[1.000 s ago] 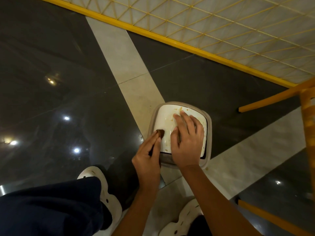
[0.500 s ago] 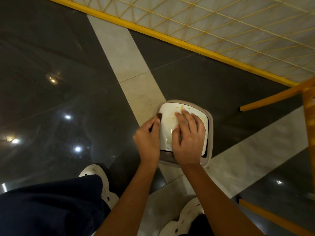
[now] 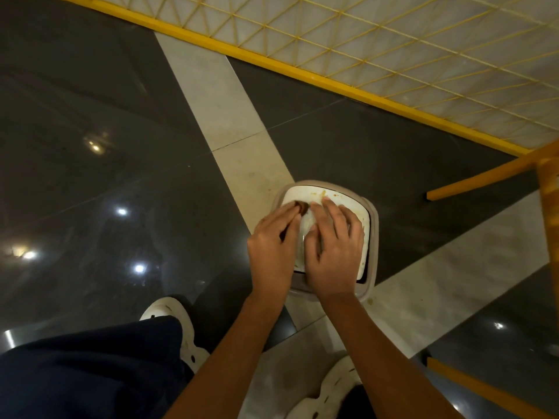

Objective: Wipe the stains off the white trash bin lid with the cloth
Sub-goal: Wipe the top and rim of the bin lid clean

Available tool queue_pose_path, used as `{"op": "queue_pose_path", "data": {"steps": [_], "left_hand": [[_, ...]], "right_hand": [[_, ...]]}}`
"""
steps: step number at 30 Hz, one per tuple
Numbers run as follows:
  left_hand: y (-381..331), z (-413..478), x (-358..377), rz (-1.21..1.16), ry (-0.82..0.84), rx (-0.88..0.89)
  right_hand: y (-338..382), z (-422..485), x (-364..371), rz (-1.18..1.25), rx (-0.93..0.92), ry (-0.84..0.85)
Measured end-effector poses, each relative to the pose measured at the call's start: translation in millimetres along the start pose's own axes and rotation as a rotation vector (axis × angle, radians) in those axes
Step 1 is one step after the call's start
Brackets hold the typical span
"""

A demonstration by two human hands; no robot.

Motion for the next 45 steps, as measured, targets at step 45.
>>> {"op": "queue_pose_path", "data": {"steps": [45], "left_hand": [[32,-62,-21,-0.047,-0.009,0.008]], "right_hand": [[-1,-1,0,-0.016,0.009,-0.005]]}}
Point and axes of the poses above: each hand's wrist, its own z-axis towards the middle knuckle, its own x-axis out of the palm, y = z × x, the point moved 9 cm from there along z, towards the middle knuckle, and after that the axes turned 3 degrees about -x, right-handed, at the moved point
